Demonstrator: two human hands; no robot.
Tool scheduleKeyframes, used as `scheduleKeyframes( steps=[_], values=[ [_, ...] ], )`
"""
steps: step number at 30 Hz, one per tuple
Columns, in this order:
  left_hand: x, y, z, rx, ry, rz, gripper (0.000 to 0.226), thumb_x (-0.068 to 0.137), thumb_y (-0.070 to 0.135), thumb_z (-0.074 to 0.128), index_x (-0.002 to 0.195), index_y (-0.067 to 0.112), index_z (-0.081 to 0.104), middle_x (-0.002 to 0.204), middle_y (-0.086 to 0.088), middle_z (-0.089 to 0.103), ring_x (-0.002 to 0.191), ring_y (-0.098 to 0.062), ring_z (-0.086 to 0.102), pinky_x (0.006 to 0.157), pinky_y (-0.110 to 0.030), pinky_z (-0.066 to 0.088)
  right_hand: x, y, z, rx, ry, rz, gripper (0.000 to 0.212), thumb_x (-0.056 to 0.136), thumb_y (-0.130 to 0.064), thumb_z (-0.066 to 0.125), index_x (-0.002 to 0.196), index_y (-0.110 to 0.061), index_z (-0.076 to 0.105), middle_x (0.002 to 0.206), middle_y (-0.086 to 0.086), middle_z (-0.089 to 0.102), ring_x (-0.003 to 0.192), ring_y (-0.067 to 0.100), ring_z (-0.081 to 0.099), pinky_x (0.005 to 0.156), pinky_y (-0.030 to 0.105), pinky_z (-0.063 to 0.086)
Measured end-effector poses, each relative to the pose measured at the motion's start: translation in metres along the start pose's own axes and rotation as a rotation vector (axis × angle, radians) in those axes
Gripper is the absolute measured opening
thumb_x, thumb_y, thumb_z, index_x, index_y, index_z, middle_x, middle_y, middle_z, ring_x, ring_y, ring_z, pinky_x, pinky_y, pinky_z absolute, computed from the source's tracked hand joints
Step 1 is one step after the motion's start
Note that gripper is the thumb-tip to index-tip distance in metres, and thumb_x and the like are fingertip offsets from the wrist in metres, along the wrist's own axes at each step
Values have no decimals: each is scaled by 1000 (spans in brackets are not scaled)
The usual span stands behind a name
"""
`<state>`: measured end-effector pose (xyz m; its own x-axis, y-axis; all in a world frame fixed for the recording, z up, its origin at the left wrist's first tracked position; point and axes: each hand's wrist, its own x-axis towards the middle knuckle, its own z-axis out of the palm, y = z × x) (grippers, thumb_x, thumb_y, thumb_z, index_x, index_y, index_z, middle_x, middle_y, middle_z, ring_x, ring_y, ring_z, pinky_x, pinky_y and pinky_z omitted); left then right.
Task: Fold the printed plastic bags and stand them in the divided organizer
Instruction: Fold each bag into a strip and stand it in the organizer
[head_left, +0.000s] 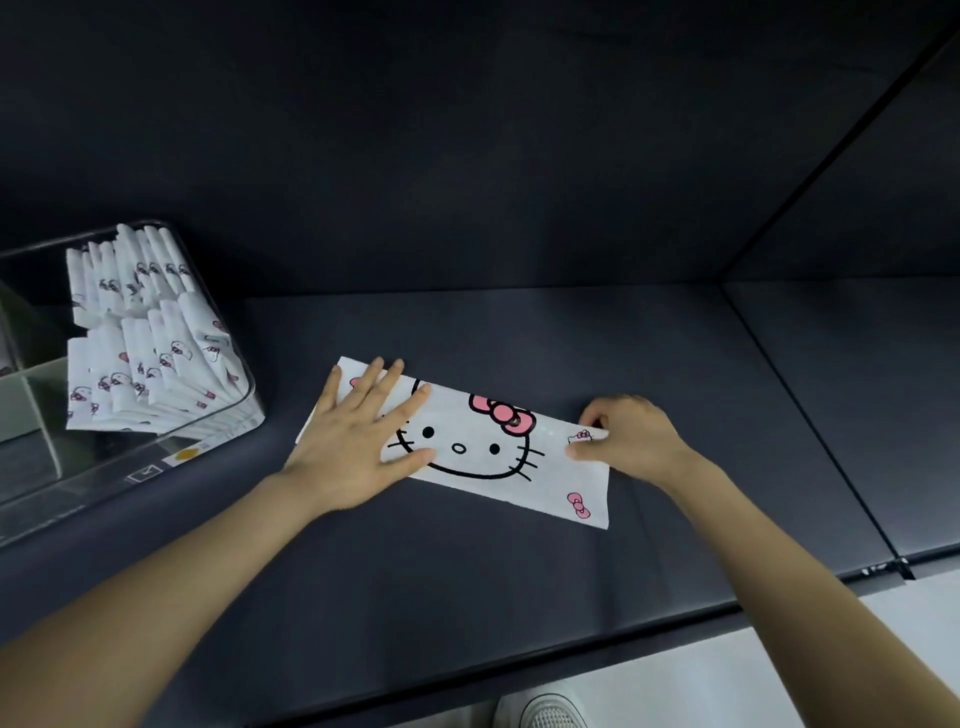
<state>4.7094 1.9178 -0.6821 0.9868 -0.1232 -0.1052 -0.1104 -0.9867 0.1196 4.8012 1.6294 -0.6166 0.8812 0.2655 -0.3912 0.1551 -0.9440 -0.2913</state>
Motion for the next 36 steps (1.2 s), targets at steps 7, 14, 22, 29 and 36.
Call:
scheduleKeyframes(
  steps=[7, 14, 22, 29, 36],
  values=[
    [13, -16, -8, 27, -102, 167, 84, 69, 85, -15, 143, 45, -16, 157, 6, -22, 141, -10, -30, 115, -40, -21, -40, -9, 26, 197, 31, 20, 18, 79, -13, 65, 89, -19, 52, 88, -2, 60, 79, 17, 55, 61, 22, 39],
    [-29, 37, -20, -461, 260, 103, 64, 86, 61, 32, 137, 28, 51, 152, 12, 25, 144, -8, 17, 117, -27, 16, -67, -12, 28, 787, -197, 134, 24, 78, 11, 59, 95, -5, 67, 76, 8, 70, 57, 15, 53, 42, 21, 34],
    [-56, 63, 19, -476, 137, 337, 68, 89, 71, 35, 143, 31, 40, 149, 16, 37, 142, 1, 23, 119, -25, 7, -80, -21, 28, 1299, -422, 429, 18, 83, 14, 55, 80, 3, 69, 68, 8, 61, 48, 10, 55, 42, 15, 43],
    [-56, 72, -8, -1234, -26, -263, 61, 93, 64, 35, 85, 11, 63, 91, 16, 62, 97, 0, 57, 86, -12, 39, -68, -50, -1, 1315, -181, 259, 42, 92, -44, 50, 104, -7, 66, 92, 6, 72, 69, 16, 70, 53, 24, 55],
    [-60, 67, -24, -1447, -77, -356, 32, 94, 49, 34, 100, 34, 62, 101, 36, 64, 99, 19, 55, 77, 5, 34, -57, -73, 44, 791, -81, -120, 15, 90, -22, 64, 104, -28, 68, 88, -9, 72, 89, 9, 66, 85, 24, 52]
  ],
)
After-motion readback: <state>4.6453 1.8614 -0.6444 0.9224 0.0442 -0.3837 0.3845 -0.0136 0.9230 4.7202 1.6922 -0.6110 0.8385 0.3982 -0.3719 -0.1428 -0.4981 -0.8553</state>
